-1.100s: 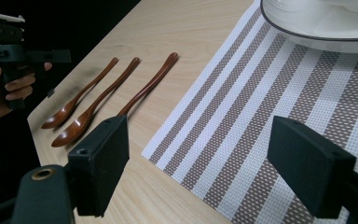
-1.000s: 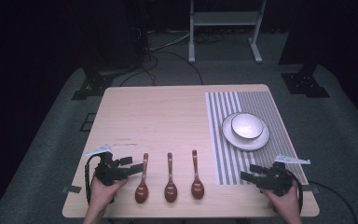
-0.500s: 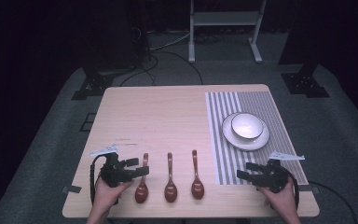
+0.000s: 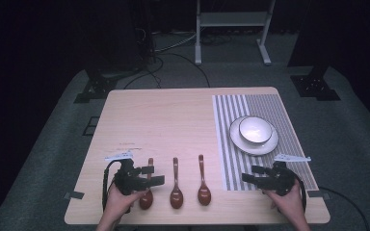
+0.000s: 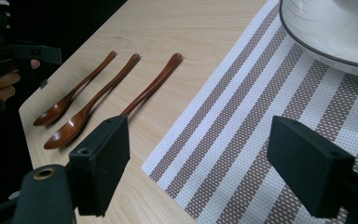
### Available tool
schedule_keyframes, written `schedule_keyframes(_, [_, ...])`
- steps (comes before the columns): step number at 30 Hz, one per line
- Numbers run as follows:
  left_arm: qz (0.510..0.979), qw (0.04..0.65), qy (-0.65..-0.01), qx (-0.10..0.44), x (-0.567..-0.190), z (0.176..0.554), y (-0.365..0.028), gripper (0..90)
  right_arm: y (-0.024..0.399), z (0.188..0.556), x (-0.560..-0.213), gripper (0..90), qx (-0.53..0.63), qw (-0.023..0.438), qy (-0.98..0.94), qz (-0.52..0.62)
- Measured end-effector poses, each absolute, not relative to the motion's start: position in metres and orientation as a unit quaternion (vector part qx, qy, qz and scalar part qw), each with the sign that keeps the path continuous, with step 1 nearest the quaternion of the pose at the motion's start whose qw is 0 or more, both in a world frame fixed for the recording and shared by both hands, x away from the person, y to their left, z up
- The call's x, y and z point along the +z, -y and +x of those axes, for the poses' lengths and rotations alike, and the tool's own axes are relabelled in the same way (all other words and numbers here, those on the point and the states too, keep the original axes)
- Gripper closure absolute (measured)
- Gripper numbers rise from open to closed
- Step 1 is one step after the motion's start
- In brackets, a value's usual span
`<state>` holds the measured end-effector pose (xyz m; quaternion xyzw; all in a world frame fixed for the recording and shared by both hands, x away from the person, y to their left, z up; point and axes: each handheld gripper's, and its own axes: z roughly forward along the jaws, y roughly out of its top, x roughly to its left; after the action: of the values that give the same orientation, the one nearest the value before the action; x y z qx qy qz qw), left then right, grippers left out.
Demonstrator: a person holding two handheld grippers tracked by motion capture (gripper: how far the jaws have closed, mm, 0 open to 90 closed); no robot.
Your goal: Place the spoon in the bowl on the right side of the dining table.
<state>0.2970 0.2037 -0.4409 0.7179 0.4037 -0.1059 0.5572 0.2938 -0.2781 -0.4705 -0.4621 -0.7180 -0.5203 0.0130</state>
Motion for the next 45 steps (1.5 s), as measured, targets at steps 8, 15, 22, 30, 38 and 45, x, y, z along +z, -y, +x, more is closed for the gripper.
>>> schedule_keyframes(8, [0.727,0.551,-0.39,-0.124,-0.443,0.296,-0.189,0.0,0.275,0.297,-0.47,20.1,-0.52,0.014,0.72,-0.46])
schedule_keyframes(15, [0.732,0.551,-0.375,-0.14,-0.442,0.294,-0.178,0.0,0.271,0.299,-0.47,20.5,-0.519,0.016,0.721,-0.459])
schedule_keyframes(22, [0.737,0.548,-0.362,-0.16,-0.443,0.292,-0.163,0.0,0.269,0.301,-0.47,20.8,-0.518,0.018,0.722,-0.458])
schedule_keyframes(30, [0.744,0.54,-0.349,-0.183,-0.446,0.291,-0.141,0.0,0.267,0.303,-0.47,20.9,-0.518,0.02,0.722,-0.458])
schedule_keyframes(38, [0.745,0.533,-0.338,-0.215,-0.449,0.288,-0.12,0.0,0.265,0.306,-0.47,21.3,-0.517,0.024,0.723,-0.457])
schedule_keyframes(45, [0.746,0.525,-0.333,-0.237,-0.457,0.287,-0.107,0.0,0.262,0.307,-0.469,21.3,-0.517,0.026,0.725,-0.455])
